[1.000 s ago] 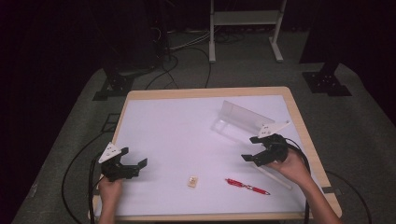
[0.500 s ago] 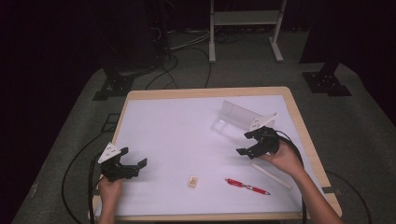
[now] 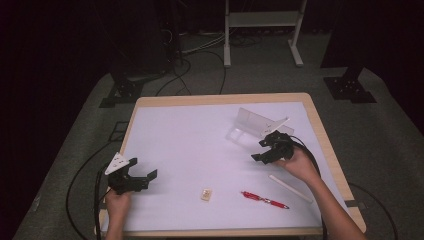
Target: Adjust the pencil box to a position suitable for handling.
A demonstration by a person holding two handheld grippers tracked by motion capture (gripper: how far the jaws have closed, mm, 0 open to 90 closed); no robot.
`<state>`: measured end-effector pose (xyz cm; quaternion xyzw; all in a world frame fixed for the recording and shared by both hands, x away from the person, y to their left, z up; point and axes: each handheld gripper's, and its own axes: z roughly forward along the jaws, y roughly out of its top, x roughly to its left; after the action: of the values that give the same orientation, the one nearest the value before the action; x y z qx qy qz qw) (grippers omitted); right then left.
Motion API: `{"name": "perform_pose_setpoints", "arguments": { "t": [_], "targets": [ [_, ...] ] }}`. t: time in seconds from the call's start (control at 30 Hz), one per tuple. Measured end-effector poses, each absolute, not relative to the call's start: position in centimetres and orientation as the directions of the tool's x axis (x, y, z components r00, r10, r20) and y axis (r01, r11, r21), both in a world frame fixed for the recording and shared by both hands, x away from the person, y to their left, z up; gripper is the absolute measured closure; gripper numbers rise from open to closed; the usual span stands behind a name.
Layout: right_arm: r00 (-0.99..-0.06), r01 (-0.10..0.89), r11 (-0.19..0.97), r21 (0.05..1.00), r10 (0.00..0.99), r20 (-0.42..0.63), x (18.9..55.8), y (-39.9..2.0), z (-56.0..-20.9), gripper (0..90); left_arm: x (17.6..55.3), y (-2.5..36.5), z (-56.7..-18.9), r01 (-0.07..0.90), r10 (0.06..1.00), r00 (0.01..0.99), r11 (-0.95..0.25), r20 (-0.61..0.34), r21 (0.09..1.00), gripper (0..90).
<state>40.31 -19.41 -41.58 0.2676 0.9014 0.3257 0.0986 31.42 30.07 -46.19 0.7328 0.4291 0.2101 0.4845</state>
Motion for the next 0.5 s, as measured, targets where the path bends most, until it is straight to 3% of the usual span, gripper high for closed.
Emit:
{"name": "perform_pose_setpoints", "arguments": {
  "t": [0.5],
  "targets": [
    [-0.821,0.466,0.679,0.568,0.571,-0.009,42.0,-18.9,-43.8,53.4,31.4,30.1,-46.2,0.426,0.832,0.543,-0.158,-0.112,0.891,0.0]
  ]
}}
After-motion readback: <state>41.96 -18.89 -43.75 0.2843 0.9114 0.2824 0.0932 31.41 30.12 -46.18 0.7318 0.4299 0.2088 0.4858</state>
